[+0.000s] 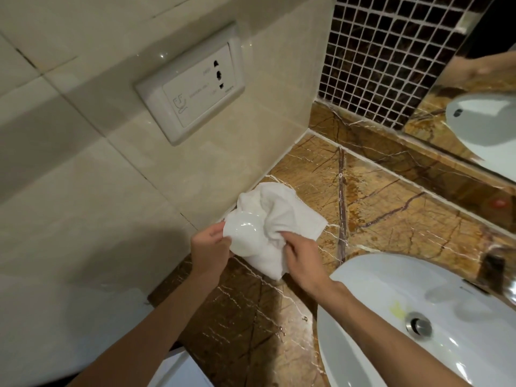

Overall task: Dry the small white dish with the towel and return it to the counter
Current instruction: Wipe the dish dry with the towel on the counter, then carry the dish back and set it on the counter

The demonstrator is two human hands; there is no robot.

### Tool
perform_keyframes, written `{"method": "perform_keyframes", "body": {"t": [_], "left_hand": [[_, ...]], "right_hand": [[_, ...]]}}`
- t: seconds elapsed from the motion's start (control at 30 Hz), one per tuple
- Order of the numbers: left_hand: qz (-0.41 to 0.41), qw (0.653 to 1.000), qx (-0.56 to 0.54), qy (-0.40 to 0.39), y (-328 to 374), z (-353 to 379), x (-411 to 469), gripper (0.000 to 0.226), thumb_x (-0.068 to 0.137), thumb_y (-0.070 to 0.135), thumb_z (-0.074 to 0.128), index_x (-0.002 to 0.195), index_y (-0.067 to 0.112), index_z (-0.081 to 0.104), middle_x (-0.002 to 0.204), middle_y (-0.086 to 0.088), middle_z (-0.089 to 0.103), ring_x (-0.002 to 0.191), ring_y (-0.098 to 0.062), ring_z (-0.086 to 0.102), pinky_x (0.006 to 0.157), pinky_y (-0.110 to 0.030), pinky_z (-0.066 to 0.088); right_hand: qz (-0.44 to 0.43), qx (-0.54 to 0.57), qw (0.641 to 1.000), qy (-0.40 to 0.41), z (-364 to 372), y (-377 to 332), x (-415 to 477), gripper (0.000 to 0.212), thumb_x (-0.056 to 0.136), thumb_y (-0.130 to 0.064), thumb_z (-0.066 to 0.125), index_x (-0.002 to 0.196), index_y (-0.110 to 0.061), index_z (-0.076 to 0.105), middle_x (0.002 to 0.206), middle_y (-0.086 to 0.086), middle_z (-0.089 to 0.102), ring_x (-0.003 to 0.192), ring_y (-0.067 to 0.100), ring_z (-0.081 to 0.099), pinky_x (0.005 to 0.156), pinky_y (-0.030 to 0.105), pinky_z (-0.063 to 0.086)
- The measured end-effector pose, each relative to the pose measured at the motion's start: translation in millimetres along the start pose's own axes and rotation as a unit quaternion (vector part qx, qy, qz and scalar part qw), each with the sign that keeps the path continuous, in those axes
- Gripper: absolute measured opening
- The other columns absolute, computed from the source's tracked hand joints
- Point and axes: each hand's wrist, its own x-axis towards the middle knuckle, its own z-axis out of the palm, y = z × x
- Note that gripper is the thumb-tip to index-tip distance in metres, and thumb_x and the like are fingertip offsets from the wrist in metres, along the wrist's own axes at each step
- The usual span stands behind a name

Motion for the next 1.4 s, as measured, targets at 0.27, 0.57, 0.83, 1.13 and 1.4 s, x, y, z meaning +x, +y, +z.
{"method": "perform_keyframes", "body": {"t": [0.27,0.57,0.83,1.13,1.4], "left_hand": [[-0.048,0.992,-0.067,-0.093,14,22,-8,0.030,0.079,-0.005,0.062,0.099,0.017,0.068,0.105,-0.004,0.070,0.099,-0.025,0.066,0.066,-0.030,0.060],[-0.017,0.972,-0.047,-0.231,29,92,-64,0.036,0.081,-0.009,0.059,0.111,0.013,0.060,0.100,0.000,0.066,0.088,-0.012,0.065,0.057,-0.021,0.056],[0.008,0.922,0.035,-0.387,18,166,-146,0.021,0.086,0.011,0.065,0.105,0.012,0.056,0.103,-0.007,0.066,0.092,-0.027,0.068,0.054,-0.031,0.059],[0.039,0.869,0.143,-0.471,-19,236,-261,0.009,0.086,0.003,0.060,0.086,0.009,0.066,0.083,-0.012,0.068,0.057,-0.012,0.068,0.050,-0.040,0.059],[0.041,0.868,0.168,-0.465,-61,294,-367,0.030,0.081,0.006,0.068,0.108,0.014,0.060,0.094,-0.014,0.068,0.080,-0.029,0.069,0.052,-0.037,0.059]], "right_hand": [[0.340,0.318,0.836,0.291,-15,-13,4,0.030,0.094,-0.007,0.057,0.123,-0.010,0.062,0.114,0.003,0.068,0.099,0.008,0.061,0.088,0.019,0.048],[0.298,0.225,0.892,0.255,-57,-18,-47,0.012,0.090,-0.012,0.058,0.099,-0.010,0.065,0.081,0.015,0.066,0.070,0.029,0.063,0.063,0.041,0.053],[0.348,0.253,0.825,0.366,-133,12,-137,0.020,0.082,0.002,0.052,0.080,-0.013,0.066,0.060,0.007,0.061,0.043,0.014,0.056,0.051,0.039,0.053],[0.395,0.236,0.786,0.413,-199,63,-267,0.015,0.083,-0.003,0.052,0.083,-0.008,0.066,0.074,0.021,0.062,0.042,0.014,0.059,0.053,0.035,0.050],[0.417,0.254,0.773,0.405,-263,122,-360,0.014,0.087,-0.006,0.058,0.089,-0.018,0.065,0.075,0.004,0.072,0.051,0.016,0.069,0.067,0.042,0.060]]}}
